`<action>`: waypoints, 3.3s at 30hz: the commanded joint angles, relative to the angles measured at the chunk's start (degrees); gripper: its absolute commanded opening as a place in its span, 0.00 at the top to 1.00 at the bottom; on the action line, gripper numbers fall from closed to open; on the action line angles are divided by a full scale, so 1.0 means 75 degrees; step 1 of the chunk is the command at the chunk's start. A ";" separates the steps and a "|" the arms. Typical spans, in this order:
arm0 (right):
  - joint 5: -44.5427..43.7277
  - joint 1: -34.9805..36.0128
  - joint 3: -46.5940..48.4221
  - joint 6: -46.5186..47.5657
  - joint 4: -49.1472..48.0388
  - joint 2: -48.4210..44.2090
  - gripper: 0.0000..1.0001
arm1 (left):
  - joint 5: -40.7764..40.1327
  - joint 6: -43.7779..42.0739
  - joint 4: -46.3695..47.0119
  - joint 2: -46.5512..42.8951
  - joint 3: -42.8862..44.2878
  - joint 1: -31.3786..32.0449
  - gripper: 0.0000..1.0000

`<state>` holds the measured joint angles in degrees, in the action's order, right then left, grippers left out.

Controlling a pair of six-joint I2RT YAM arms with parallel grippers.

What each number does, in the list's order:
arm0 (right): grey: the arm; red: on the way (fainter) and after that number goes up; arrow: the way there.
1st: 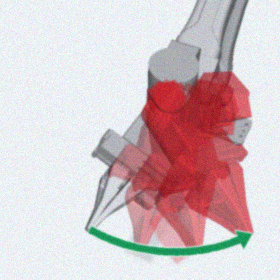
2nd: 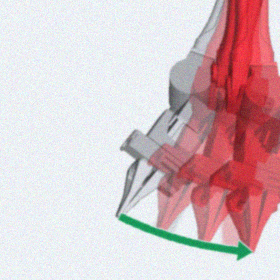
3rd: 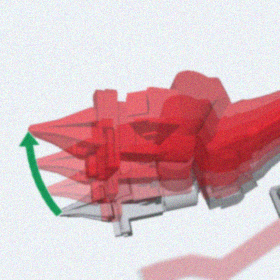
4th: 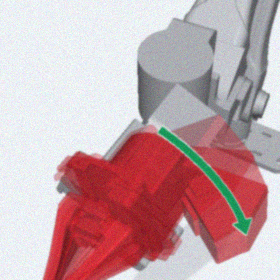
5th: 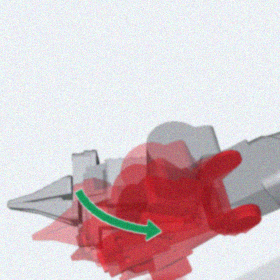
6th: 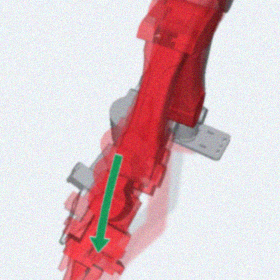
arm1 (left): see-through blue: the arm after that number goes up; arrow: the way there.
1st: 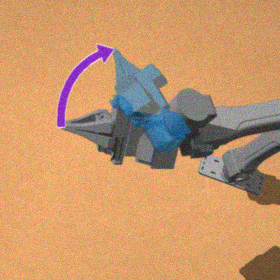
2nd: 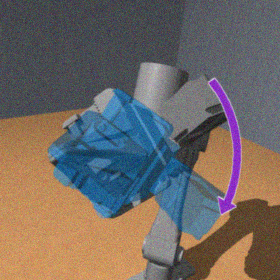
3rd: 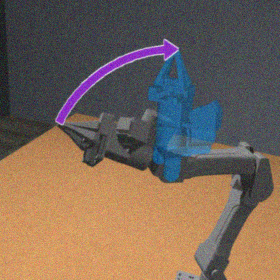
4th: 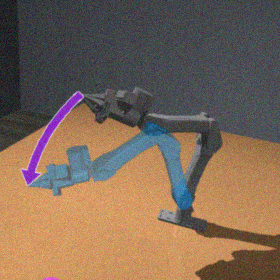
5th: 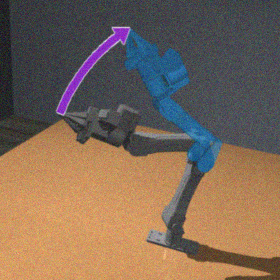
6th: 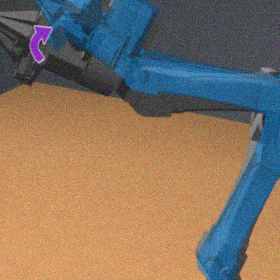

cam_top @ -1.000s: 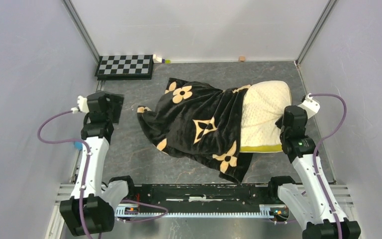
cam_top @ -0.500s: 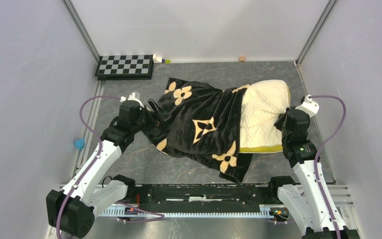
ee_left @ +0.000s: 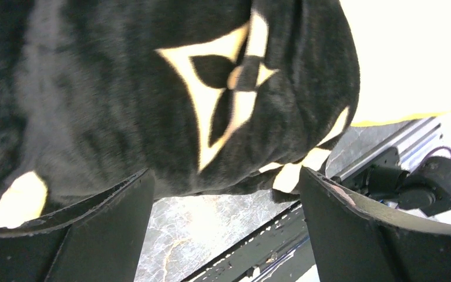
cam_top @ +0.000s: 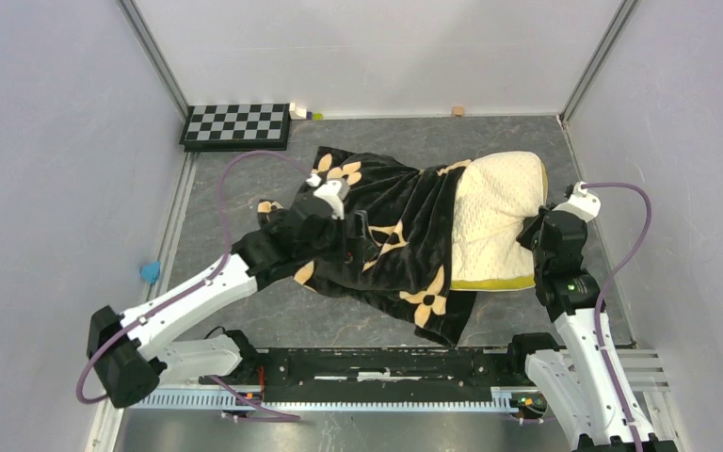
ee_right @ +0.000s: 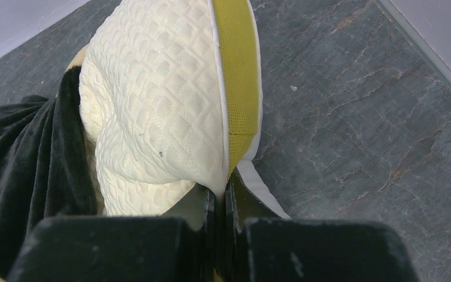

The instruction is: Remove the pillowcase from the pillow

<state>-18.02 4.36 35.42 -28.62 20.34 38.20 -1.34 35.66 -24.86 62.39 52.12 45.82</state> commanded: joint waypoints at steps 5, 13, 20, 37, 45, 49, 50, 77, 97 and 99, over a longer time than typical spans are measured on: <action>0.0403 0.0010 -0.0029 -0.0009 -0.0480 -0.0277 1.00 | -0.1247 -0.1123 -0.0446 0.1996 0.1682 0.1109 0.12; 0.0427 0.0010 -0.0104 0.0049 -0.0423 -0.0379 1.00 | -0.0500 -0.1491 -0.0010 0.3543 0.2163 0.1103 0.22; 0.0184 0.0009 -0.0128 0.0055 -0.0309 -0.0451 1.00 | -0.0379 -0.0971 0.0380 0.4125 0.1988 0.0535 0.83; -0.3390 0.0016 -0.0115 -0.0819 0.0710 -0.1152 1.00 | -0.1285 0.1809 0.1950 0.0147 -0.1747 -0.3581 0.98; -0.4047 0.0015 -0.0114 -0.1286 0.1192 -0.1259 1.00 | -0.0633 0.2613 0.2049 -0.0683 -0.2267 -0.5154 0.98; -0.4521 0.0016 -0.0025 -0.1614 0.1527 -0.1357 1.00 | -0.1008 0.2602 0.1652 -0.1034 -0.2162 -0.5225 0.98; -0.4660 0.0016 -0.0012 -0.1719 0.1601 -0.1406 1.00 | -0.1140 0.2632 0.1612 -0.1207 -0.2200 -0.5231 0.98; 0.3684 0.0018 0.0179 0.1717 0.0083 -0.0099 0.02 | -0.0916 0.0927 0.2100 -0.1057 -0.1946 -0.3614 0.77; 0.0837 0.4553 0.0210 0.2144 0.1110 0.1760 0.02 | -0.2385 -0.0932 -0.0691 0.1413 0.1294 0.0628 0.07; 0.0383 0.5072 0.0329 0.2272 0.1205 0.2150 0.02 | -0.2177 -0.0847 -0.0498 0.1557 0.1136 0.0623 0.03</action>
<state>-4.43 36.99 34.63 -13.85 27.20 50.78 -20.80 30.89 -28.84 72.64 61.56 50.24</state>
